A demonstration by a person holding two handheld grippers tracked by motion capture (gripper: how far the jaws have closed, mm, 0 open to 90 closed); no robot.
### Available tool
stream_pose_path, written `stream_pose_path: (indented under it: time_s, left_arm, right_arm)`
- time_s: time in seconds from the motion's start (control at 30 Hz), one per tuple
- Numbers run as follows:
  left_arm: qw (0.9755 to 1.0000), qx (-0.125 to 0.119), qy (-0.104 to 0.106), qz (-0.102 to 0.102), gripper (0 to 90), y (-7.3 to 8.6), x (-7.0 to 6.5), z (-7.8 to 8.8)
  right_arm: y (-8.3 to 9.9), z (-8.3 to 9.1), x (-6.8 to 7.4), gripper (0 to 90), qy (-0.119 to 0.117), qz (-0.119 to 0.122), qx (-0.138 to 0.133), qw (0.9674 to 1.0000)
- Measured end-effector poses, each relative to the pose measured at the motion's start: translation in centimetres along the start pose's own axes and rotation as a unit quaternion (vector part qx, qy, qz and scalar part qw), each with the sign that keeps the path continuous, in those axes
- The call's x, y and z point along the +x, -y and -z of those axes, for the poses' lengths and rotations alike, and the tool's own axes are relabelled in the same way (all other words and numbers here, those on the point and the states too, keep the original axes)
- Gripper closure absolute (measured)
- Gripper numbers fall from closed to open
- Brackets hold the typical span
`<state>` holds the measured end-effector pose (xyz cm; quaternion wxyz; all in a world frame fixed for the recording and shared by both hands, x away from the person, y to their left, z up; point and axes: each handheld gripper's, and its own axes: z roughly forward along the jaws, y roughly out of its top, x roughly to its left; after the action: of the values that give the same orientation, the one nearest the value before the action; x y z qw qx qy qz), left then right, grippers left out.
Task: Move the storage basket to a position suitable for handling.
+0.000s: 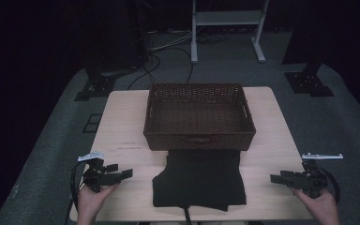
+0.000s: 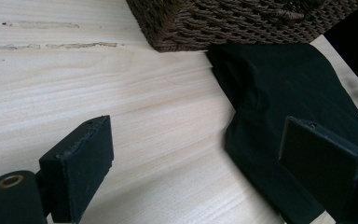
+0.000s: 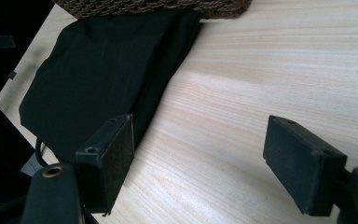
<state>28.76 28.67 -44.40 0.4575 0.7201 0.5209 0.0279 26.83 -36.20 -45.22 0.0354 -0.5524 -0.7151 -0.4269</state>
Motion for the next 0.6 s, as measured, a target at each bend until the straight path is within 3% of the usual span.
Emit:
stream_pose_path:
  time_s: [0.6]
  left_arm:
    - [0.9997,0.015,0.007,-0.015,8.8,-1.4,-1.8,-0.8]
  right_arm:
    - [-1.3,-0.7,1.9,23.4,0.007,0.007,0.013,0.9999]
